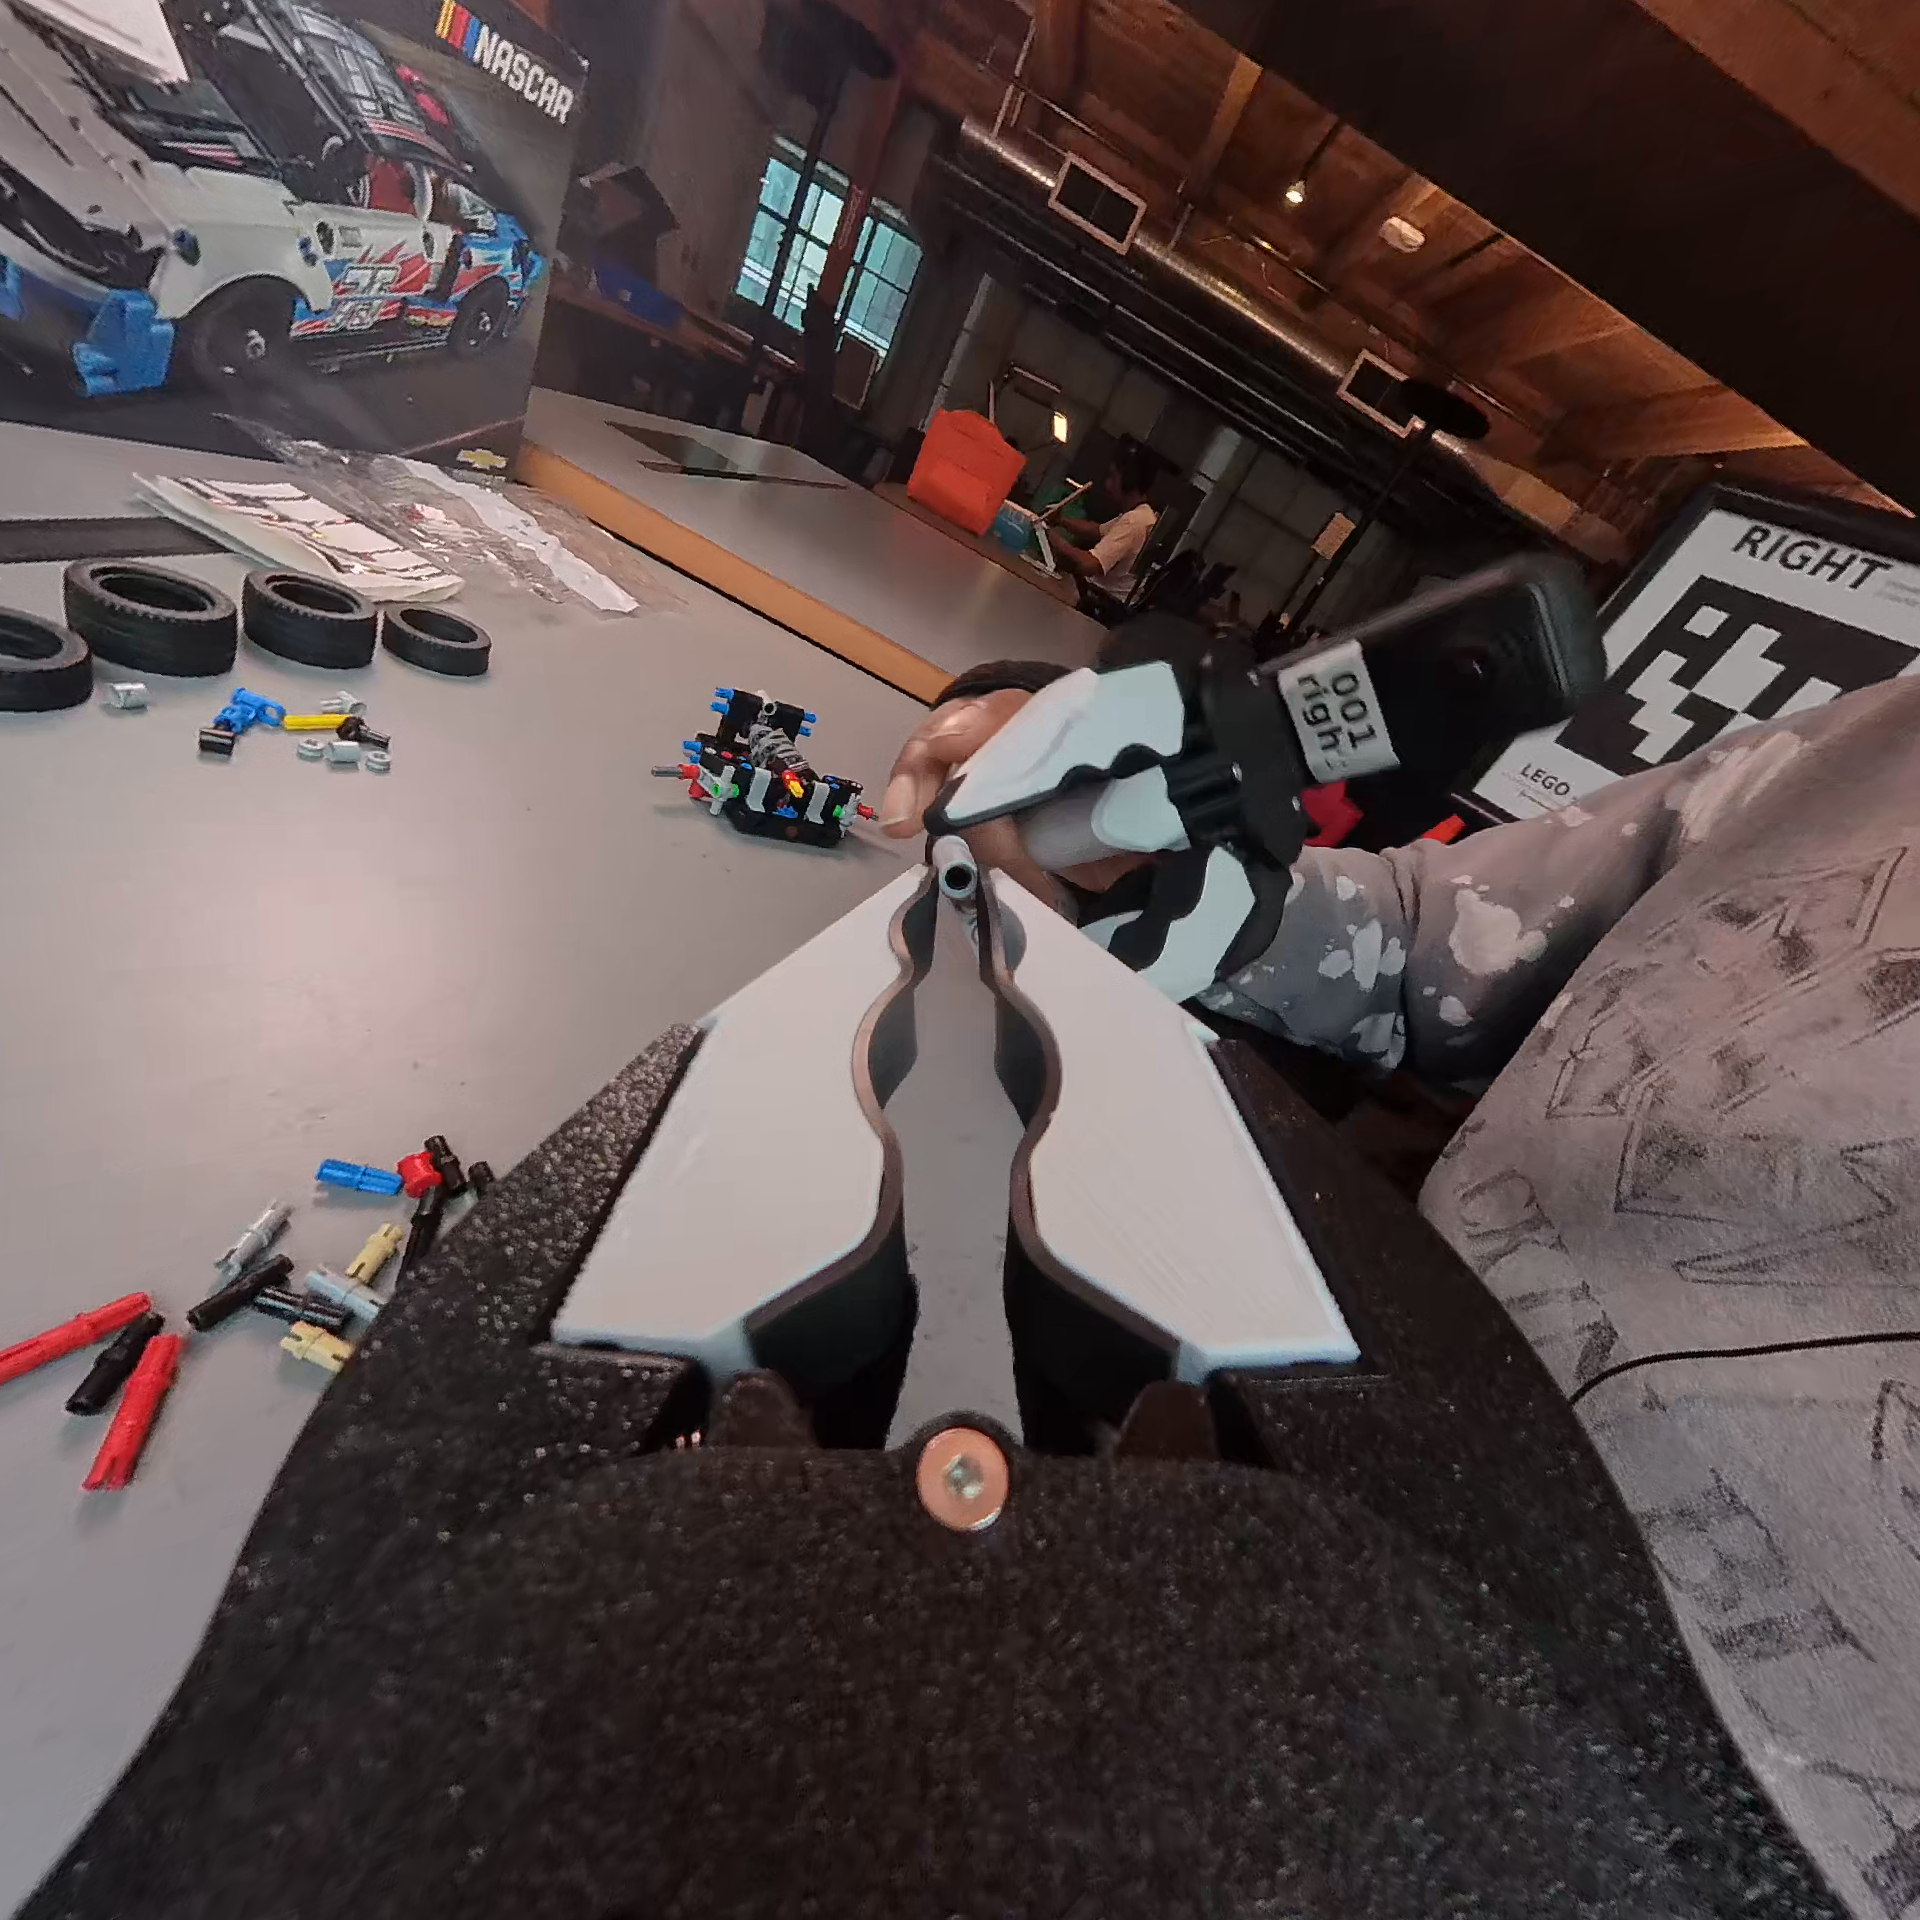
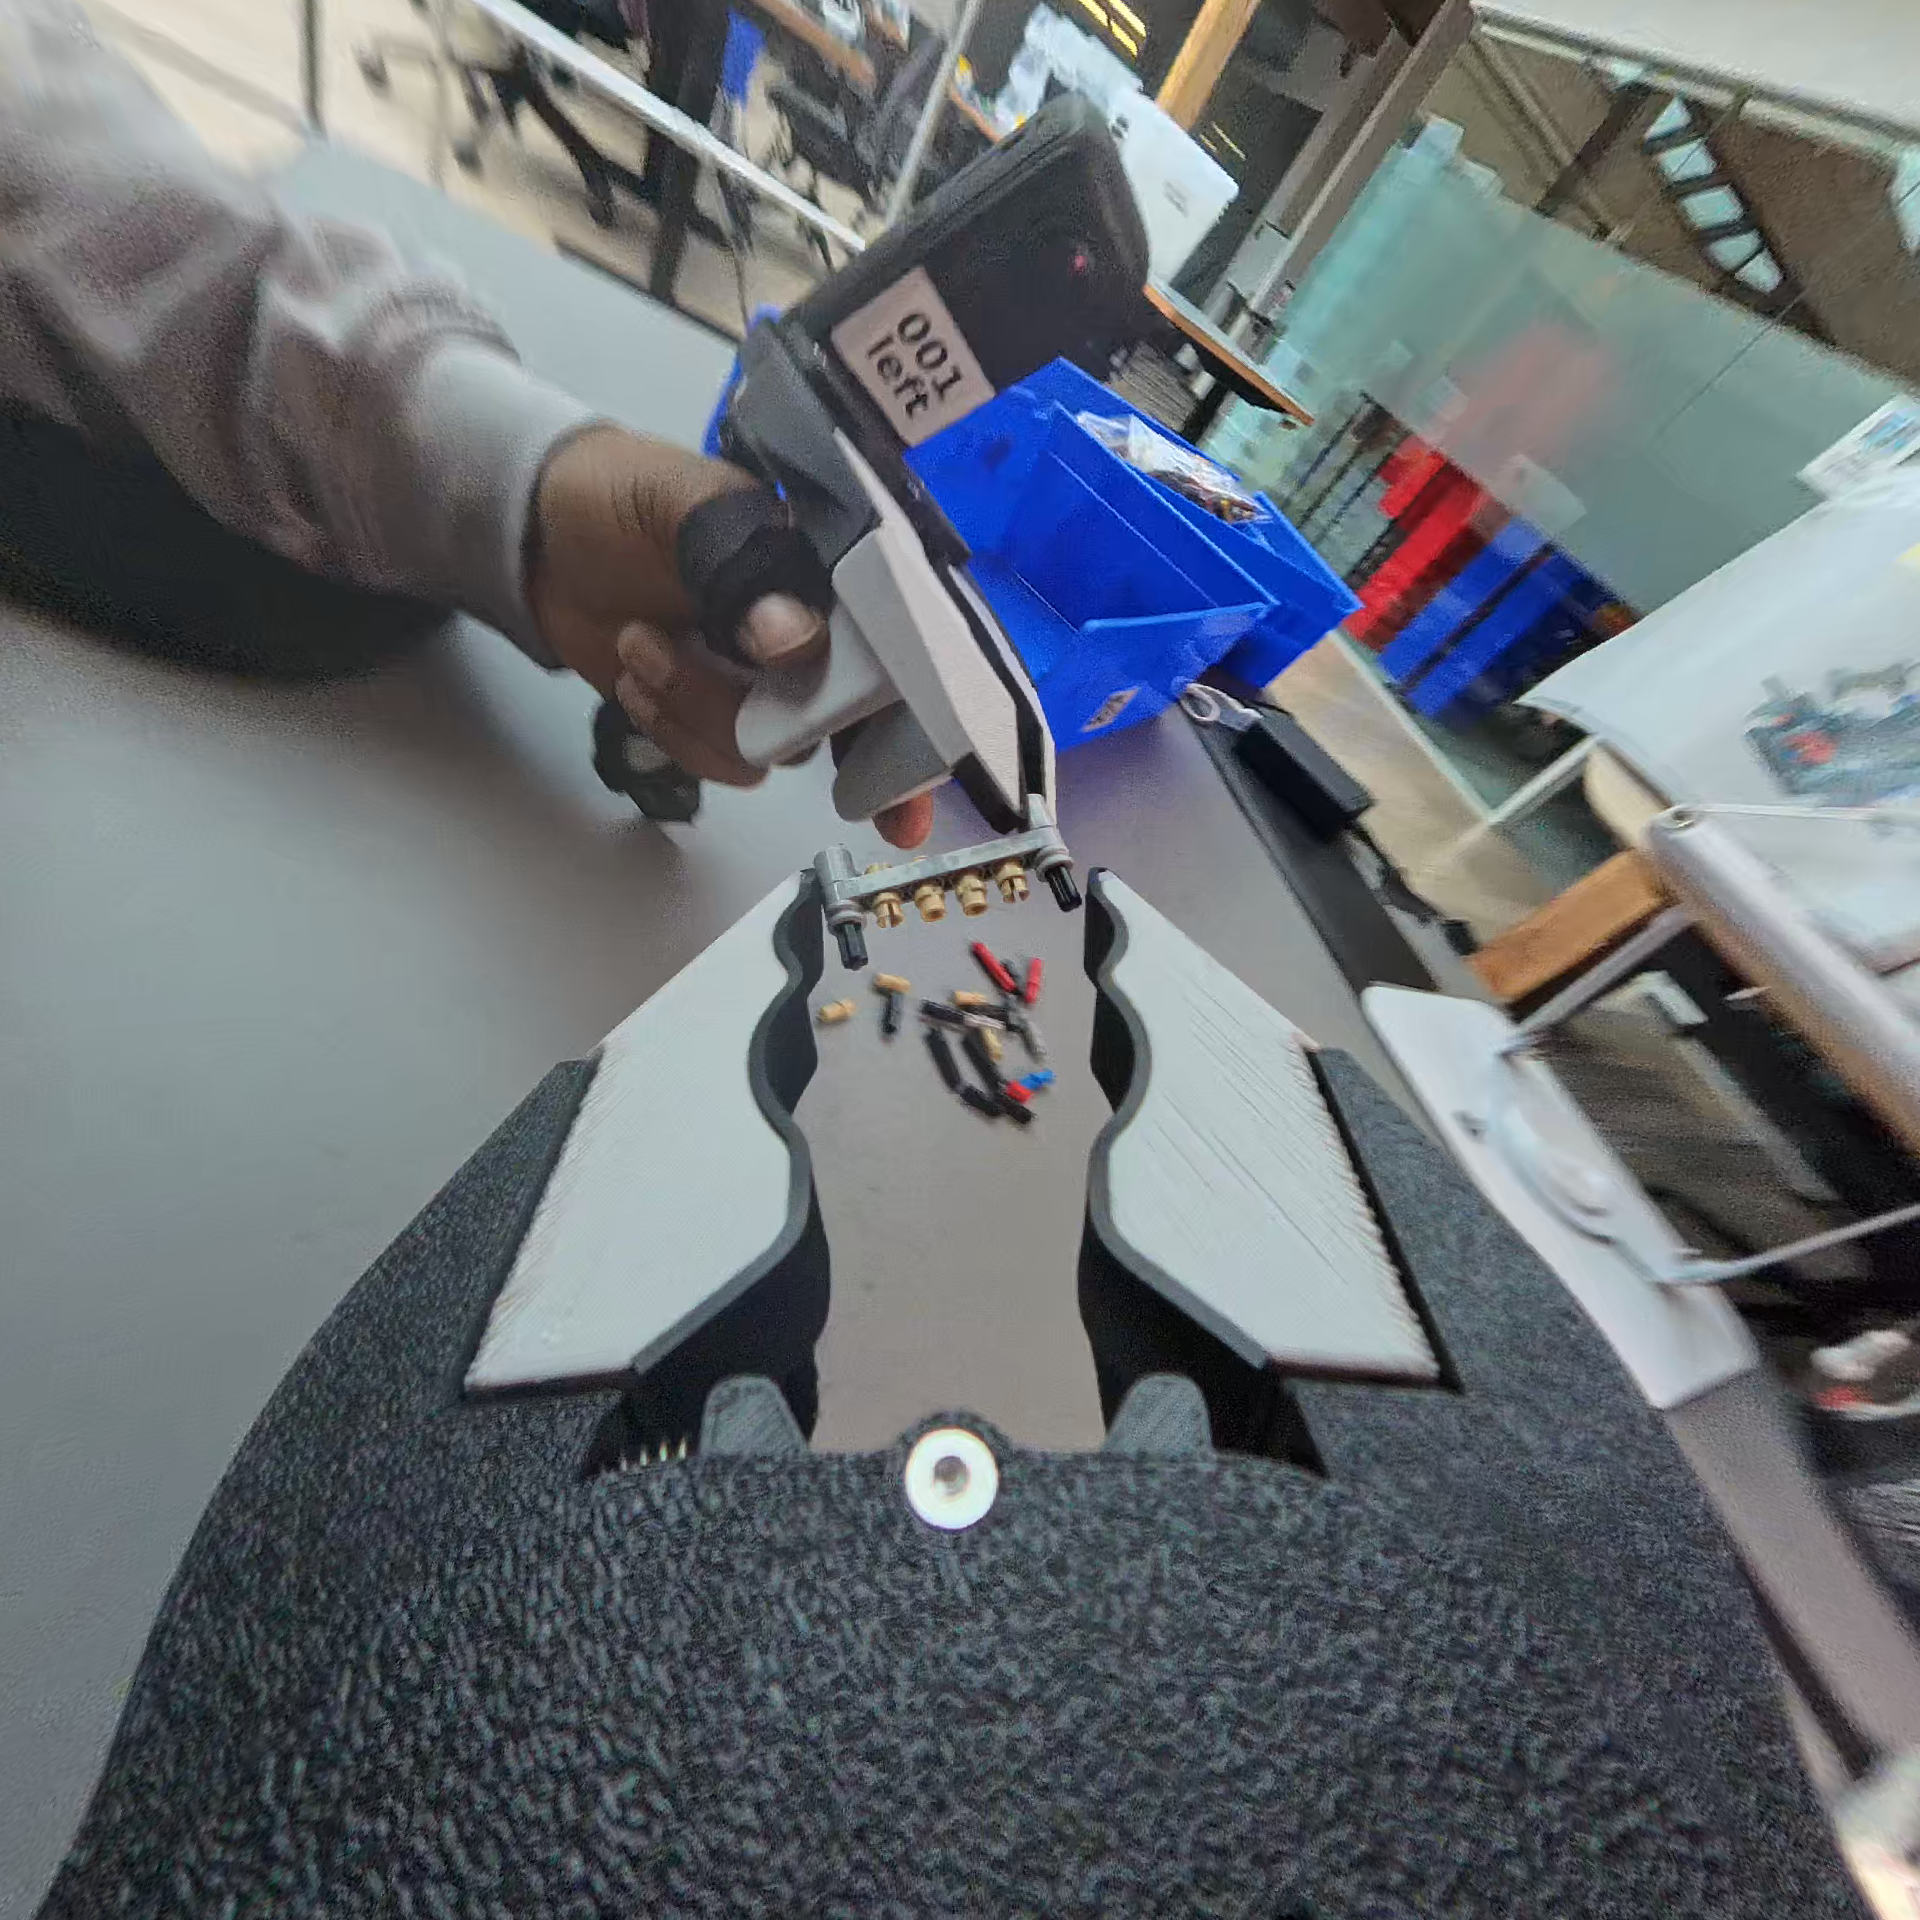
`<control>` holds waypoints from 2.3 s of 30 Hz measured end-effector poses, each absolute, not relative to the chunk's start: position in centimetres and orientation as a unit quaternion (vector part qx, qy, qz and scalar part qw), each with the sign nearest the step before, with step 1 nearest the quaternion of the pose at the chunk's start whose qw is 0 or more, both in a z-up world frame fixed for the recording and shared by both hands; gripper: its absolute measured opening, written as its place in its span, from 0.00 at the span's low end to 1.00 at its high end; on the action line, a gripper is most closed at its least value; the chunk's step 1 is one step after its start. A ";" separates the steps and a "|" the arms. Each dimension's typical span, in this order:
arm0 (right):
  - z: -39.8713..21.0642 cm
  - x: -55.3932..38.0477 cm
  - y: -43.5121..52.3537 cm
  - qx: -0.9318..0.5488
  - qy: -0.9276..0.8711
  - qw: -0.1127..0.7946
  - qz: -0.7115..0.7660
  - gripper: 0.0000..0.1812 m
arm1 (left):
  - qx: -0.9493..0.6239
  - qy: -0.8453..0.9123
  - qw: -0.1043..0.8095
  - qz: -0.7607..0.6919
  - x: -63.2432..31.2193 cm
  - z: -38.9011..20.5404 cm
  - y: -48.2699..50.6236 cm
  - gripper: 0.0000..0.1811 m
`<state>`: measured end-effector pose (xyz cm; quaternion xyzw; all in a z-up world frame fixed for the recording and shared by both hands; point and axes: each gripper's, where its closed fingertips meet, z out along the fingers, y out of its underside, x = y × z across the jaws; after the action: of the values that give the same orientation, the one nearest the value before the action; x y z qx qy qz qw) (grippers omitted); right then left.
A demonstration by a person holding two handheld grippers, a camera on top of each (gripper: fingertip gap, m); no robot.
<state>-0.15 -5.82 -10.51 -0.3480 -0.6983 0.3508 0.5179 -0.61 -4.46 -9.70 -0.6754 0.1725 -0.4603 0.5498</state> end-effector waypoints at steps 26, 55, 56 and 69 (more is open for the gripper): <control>-7.7 0.5 -4.2 -0.466 -0.468 0.333 0.673 0.04 | -0.660 0.172 0.565 -0.464 0.1 -9.3 -4.9 0.21; -9.5 0.2 -5.0 -0.430 -0.563 0.365 0.605 0.04 | -0.737 0.283 0.511 -0.339 0.0 -12.9 -5.7 0.11; -8.4 0.1 -5.0 -0.434 -0.515 0.350 0.651 0.04 | -0.721 0.266 0.527 -0.362 0.2 -12.0 -5.6 0.13; -8.4 -0.4 -7.0 -0.433 -0.471 0.263 0.722 0.04 | -0.643 0.232 0.576 -0.449 0.5 -7.3 -6.4 0.04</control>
<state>-0.38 -7.04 -8.35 -0.4332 -0.4713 0.7219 0.2627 0.55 -6.44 -7.26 -0.6426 0.2316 -0.4494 0.5758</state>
